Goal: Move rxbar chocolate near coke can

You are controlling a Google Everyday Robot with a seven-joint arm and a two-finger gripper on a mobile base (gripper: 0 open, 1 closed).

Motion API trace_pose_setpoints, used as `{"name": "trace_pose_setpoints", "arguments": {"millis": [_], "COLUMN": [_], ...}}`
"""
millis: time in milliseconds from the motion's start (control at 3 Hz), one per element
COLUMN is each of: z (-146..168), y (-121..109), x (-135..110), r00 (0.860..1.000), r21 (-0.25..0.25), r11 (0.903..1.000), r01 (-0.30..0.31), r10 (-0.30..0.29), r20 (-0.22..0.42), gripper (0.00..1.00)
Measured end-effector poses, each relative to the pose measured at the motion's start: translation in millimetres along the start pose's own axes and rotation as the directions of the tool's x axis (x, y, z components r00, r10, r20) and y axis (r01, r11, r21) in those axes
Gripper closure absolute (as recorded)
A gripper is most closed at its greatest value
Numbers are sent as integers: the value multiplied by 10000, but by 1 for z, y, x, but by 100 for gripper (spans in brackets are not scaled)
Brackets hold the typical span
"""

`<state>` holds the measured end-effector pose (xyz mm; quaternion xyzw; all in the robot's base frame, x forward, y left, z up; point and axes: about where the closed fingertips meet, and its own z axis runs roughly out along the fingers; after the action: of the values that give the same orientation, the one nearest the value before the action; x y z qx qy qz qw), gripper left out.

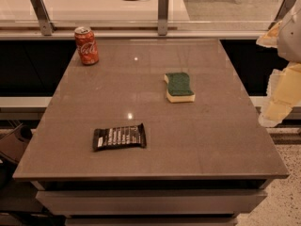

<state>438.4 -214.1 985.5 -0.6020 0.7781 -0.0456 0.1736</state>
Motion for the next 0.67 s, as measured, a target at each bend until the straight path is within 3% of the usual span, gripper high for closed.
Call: {"name": "trace_pose_setpoints", "arguments": {"millis": [333, 667], "z": [0, 8], "y": [0, -1], "x": [0, -5], "r00": [10000, 9969], "r21": [2, -251], "r11": [10000, 9996], "r01": [0, 96], "r10": [0, -76], "r20": [2, 782], "gripper": [0, 0]}}
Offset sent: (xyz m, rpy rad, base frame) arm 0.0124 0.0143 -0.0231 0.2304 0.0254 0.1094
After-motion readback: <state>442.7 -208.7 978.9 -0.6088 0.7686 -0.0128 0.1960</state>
